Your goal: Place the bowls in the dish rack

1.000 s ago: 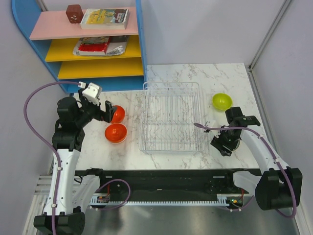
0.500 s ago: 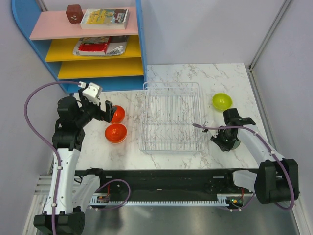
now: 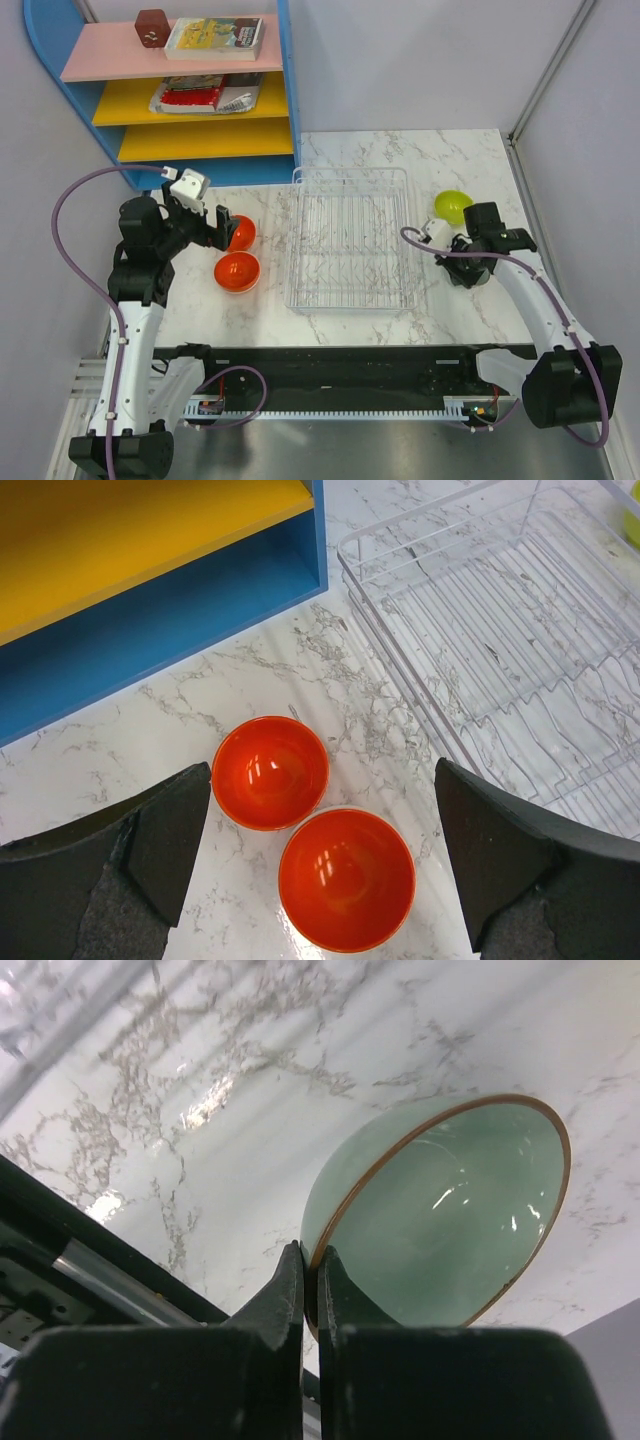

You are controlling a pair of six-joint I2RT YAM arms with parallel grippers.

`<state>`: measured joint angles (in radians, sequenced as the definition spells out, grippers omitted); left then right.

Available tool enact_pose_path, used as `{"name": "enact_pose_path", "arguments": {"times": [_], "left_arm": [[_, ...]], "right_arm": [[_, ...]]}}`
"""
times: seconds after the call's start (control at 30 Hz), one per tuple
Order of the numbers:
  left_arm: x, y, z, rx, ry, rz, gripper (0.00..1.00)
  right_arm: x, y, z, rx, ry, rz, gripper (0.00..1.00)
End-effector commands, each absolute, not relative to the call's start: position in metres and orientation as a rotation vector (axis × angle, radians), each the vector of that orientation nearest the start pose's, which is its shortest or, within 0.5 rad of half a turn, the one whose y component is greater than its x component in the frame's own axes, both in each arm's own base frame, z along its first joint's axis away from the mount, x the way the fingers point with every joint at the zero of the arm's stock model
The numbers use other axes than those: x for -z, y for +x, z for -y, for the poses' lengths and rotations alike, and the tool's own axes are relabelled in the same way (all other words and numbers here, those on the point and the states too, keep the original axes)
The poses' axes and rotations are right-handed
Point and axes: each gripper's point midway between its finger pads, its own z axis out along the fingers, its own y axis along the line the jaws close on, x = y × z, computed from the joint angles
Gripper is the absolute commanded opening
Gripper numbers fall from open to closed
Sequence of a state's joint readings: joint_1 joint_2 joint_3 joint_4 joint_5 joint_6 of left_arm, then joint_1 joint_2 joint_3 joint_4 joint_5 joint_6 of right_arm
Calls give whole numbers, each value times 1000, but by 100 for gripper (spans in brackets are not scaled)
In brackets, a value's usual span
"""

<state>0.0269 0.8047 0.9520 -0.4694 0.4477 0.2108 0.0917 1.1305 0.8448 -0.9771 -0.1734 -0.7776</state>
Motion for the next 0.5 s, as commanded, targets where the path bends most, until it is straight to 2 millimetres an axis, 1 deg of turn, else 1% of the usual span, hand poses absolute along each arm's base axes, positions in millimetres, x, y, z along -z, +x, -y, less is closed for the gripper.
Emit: {"name": "enact_pose_path", "arguments": {"times": [0.0, 0.07, 0.1, 0.17, 0.2, 0.27, 0.3, 0.33, 0.37, 0.4, 0.43, 0.47], "left_arm": [[-290, 285, 59, 229, 507, -1775, 100], [-289, 285, 59, 229, 507, -1777, 100], [-289, 286, 59, 231, 511, -1776, 100], [-289, 286, 59, 227, 511, -1777, 100], [-287, 287, 59, 228, 512, -1782, 100], [-287, 288, 60, 231, 520, -1782, 100], [-286, 289, 59, 232, 523, -1785, 100], [-285, 291, 60, 234, 525, -1790, 100], [-285, 293, 61, 239, 532, -1792, 100], [-284, 294, 62, 245, 543, -1792, 100], [-281, 296, 64, 261, 553, -1801, 100], [-279, 297, 65, 271, 560, -1807, 100]], "right_arm": [[-163, 246, -46, -153, -1025, -2358, 0], [-182, 251, -57, -215, -959, -2336, 0], [-204, 259, -64, -244, -935, -2276, 0], [-224, 267, -72, -283, -854, -2250, 0], [-246, 274, -76, -288, -825, -2196, 0], [-270, 283, -87, -348, -772, -2124, 0], [-290, 287, -94, -395, -712, -2087, 0], [-303, 287, -105, -470, -696, -2040, 0], [-320, 295, -113, -506, -674, -1972, 0], [-332, 295, -123, -596, -605, -1954, 0], [-342, 295, -131, -662, -587, -1918, 0], [-361, 300, -143, -742, -582, -1834, 0]]}}
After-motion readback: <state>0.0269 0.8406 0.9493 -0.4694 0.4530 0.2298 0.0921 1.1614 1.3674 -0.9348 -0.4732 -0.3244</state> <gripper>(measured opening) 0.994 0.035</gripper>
